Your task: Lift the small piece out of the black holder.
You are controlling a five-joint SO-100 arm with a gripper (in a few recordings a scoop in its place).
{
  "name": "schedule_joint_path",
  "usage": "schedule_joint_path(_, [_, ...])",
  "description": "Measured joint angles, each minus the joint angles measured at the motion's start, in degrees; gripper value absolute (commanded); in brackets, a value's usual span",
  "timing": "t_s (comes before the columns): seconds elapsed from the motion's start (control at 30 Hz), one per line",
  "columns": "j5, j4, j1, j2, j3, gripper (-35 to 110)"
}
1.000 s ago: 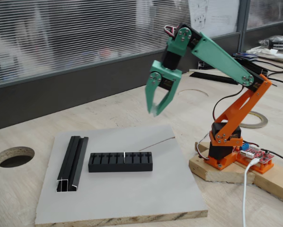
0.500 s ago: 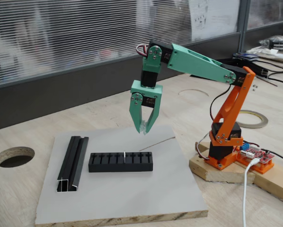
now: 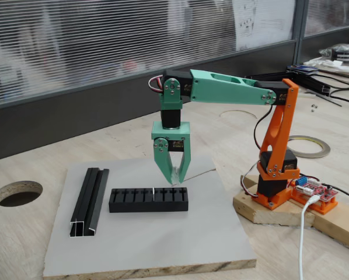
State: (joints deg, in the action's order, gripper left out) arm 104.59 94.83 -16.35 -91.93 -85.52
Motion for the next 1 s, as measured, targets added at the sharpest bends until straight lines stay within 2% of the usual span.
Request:
schedule_joint_path(0.17, [-0.18, -9.05, -0.09, 0.00, -0.09, 5])
schedule_joint_path(0.33, [-0.18, -12.74, -0.26, 0.00, -0.09, 7])
schedule_joint_path(0.7, [-0.26, -12.92, -0.26, 0.00, -2.11, 39])
schedule_joint_path(0.83, [0.00, -12.92, -0.09, 0.00, -2.46, 45])
schedule_joint_path(1.0, [-0.26, -12.92, -0.09, 0.00, -2.55, 45])
